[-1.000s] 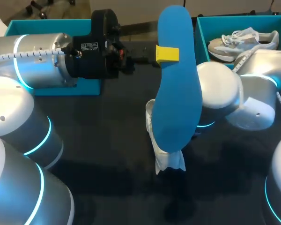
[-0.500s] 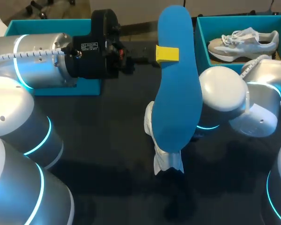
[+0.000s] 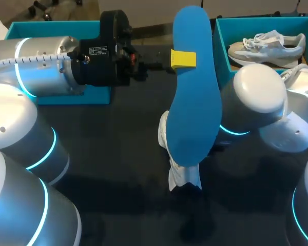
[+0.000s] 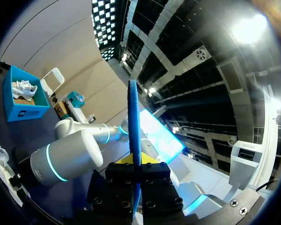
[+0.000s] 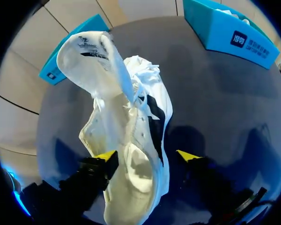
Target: Take the shoe out of the shoebox, open the shoe tongue, remove and reinsert the insole, then place the shoe into the shoebox
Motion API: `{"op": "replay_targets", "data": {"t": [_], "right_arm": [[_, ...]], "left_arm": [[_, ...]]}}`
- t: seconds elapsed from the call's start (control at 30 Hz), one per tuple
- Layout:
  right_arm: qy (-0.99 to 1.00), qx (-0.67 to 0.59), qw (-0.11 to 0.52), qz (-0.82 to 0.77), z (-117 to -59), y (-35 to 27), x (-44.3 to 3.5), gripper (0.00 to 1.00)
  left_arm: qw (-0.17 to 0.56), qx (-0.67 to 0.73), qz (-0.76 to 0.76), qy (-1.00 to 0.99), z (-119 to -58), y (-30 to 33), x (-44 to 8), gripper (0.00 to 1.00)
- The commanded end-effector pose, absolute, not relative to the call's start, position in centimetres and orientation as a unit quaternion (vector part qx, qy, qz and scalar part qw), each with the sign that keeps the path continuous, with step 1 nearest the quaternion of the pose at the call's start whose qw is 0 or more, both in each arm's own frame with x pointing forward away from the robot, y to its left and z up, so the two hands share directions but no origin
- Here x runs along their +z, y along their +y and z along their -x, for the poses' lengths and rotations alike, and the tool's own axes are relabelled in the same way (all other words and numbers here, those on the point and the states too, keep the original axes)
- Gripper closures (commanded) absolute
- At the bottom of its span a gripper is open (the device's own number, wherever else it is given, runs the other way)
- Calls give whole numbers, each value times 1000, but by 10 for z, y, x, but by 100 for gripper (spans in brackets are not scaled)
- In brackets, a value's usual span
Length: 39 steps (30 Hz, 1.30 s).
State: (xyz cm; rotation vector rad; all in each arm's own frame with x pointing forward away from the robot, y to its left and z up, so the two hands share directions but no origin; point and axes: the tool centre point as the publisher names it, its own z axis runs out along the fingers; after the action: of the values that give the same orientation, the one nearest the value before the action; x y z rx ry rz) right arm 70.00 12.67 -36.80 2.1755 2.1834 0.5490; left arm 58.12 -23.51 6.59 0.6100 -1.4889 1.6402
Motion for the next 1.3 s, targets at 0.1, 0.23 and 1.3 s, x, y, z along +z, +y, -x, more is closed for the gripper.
{"op": "replay_targets", "data": {"t": [0.1,0.23,1.3], "right_arm": [[697,179,4,-695,-697,123,-367,0],[697,179,4,-695,-697,123,-367,0],[600,316,-176,-713,-710,79,-264,0]], "left_arm": [[407,654,-245,-588,-576,-236,67,100],[407,654,-245,-588,-576,-236,67,100],[407,654,-245,-588,-576,-236,67,100]]}}
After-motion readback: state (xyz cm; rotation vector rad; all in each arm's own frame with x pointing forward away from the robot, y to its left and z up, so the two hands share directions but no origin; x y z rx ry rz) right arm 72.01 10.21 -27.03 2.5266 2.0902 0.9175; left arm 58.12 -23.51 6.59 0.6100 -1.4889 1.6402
